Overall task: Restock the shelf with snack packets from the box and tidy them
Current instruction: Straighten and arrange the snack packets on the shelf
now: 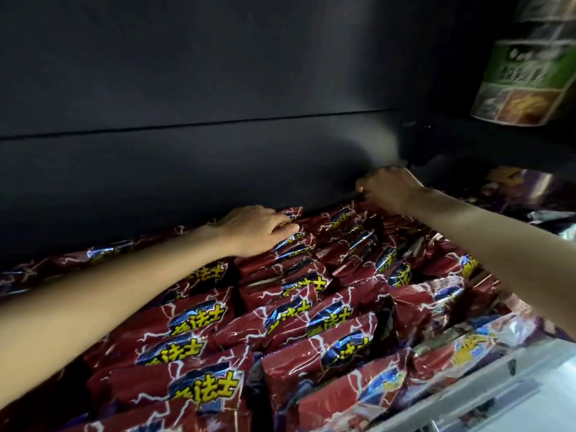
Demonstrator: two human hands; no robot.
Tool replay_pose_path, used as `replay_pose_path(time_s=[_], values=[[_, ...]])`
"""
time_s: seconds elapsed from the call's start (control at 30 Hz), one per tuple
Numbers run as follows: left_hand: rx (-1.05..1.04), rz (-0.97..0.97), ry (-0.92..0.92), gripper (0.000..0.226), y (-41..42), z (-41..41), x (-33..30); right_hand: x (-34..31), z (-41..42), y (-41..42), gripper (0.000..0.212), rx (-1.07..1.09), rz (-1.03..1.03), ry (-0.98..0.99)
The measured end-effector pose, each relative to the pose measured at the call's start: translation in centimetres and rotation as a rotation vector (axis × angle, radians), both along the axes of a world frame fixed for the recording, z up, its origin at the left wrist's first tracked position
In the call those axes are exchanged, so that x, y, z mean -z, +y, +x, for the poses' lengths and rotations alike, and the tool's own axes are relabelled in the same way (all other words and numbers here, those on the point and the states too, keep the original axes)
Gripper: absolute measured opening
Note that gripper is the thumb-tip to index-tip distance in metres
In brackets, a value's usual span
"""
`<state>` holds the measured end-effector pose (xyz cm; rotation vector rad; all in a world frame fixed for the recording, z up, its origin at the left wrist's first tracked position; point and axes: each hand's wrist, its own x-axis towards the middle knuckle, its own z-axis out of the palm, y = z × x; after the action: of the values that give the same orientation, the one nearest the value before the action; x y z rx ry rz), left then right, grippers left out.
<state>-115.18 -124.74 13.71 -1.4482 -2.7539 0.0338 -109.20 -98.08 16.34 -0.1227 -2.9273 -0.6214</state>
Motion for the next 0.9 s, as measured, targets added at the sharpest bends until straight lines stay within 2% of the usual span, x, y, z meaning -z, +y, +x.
replay_pose_path(time_s=[0.1,0.27,0.4,0.67,0.73,0.83,0.9], values=[[0.022,0.008,-0.014,0.062,1.7,0.7,0.1,0.5,0.0,1.6,0.034,0.037,-0.018,-0.032],[0.073,-0.056,-0.017,0.066,5.3,1.1,0.5,1.1,-0.5,3.2,0.035,-0.037,-0.03,-0.083],[0.047,-0.107,-0.009,0.072,6.8,0.8,1.2,1.1,-0.4,4.4,0.042,-0.083,-0.131,-0.189],[0.178,-0.007,-0.235,0.06,7.0,1.0,1.9,-0.2,0.0,6.5,0.024,-0.091,-0.289,-0.257],[0.19,-0.001,-0.235,0.059,6.9,1.0,2.0,-0.4,0.2,6.8,0.021,-0.092,-0.267,-0.218],[0.202,0.018,-0.212,0.056,6.7,0.9,2.2,-0.2,0.1,6.9,0.022,-0.062,-0.132,-0.041],[0.213,0.031,-0.199,0.05,6.7,0.9,2.2,-0.1,-0.1,6.5,0.022,-0.056,-0.14,0.017]])
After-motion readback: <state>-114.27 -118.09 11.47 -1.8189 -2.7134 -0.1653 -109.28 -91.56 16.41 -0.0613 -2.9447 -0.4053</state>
